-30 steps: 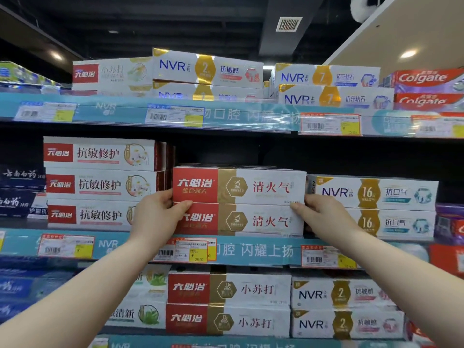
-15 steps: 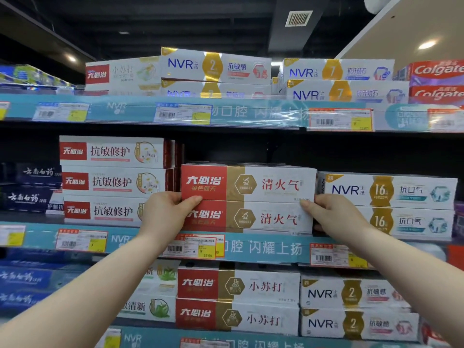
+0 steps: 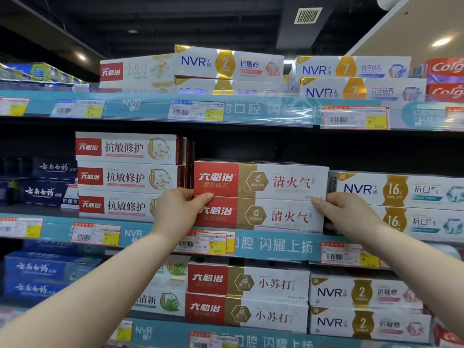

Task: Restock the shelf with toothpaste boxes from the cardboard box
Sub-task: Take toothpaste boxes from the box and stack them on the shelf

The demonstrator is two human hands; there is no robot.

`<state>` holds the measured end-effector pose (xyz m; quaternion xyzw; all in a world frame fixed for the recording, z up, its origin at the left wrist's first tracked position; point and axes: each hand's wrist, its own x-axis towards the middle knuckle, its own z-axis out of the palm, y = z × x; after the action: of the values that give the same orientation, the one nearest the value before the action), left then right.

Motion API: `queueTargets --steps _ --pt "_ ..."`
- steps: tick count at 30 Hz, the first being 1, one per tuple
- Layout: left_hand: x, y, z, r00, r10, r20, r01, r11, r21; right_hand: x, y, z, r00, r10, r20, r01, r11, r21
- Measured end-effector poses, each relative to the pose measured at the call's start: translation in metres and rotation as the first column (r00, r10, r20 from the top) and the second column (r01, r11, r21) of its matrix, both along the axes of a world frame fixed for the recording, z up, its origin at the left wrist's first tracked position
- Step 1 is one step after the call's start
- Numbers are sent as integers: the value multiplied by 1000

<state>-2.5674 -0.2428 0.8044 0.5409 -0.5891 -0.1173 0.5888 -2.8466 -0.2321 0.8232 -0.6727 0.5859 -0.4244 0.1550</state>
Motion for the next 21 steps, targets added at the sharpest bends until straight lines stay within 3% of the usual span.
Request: queueTargets --steps 15,18,21 --pt "3 9 -1 993 -119 26 120 992 -38 12 16 6 979 -157 -128 157 988 -9" --pt "9 15 -2 991 -15 135 26 996 -83 17 32 4 989 -144 -25 143 988 -64" --pt "18 21 -7 978 -5 207 39 987 -158 21 45 -4 983 -172 -68 162 978 -133"
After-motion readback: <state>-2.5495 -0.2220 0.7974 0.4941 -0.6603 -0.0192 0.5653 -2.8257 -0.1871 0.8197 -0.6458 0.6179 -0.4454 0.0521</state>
